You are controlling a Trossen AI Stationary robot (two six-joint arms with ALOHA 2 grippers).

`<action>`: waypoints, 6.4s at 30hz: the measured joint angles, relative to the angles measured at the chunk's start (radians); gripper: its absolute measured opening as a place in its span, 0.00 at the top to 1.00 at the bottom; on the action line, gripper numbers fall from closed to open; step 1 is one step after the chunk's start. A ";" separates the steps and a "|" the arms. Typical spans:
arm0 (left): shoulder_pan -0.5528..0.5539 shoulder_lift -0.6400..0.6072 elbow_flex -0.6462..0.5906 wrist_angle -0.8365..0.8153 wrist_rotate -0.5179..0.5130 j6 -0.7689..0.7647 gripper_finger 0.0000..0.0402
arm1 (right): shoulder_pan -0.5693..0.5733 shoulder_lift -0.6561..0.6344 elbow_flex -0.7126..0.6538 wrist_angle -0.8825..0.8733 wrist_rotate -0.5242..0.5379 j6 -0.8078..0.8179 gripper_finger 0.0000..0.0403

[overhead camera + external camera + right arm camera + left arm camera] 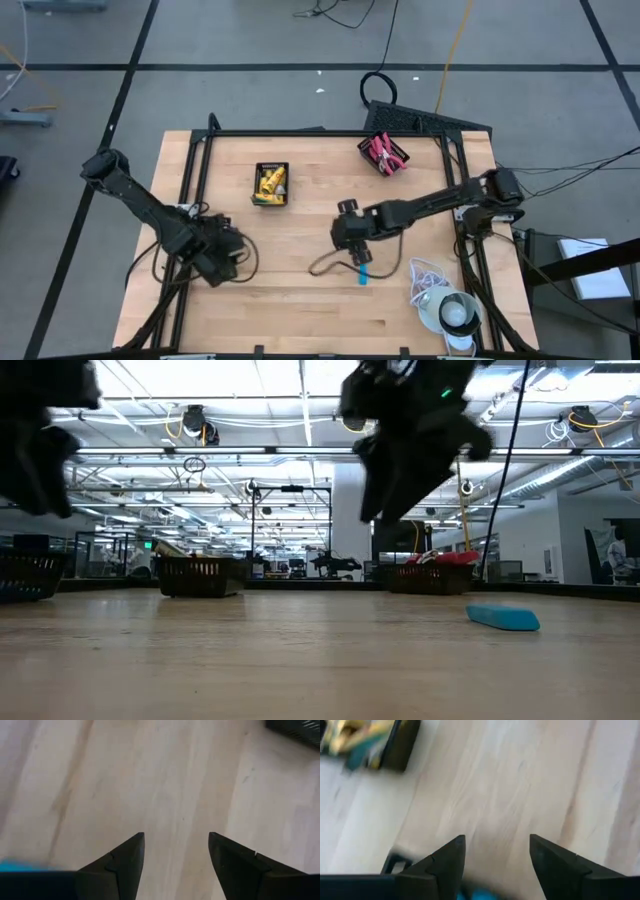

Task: Pick & Place School Supplies
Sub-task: Put the blue eraser into the bottom black bin

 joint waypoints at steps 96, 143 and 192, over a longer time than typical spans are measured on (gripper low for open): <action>0.261 0.047 0.000 1.176 -0.023 1.003 0.44 | 0.250 0.024 -0.257 0.374 -0.022 -0.155 0.99; 0.078 -0.074 -0.001 0.961 -0.317 0.954 0.44 | 0.159 0.185 -0.141 0.249 -0.217 0.126 0.46; -0.052 -0.169 0.000 0.407 -0.451 0.411 0.44 | 0.019 0.340 0.339 0.673 -0.137 -0.371 0.96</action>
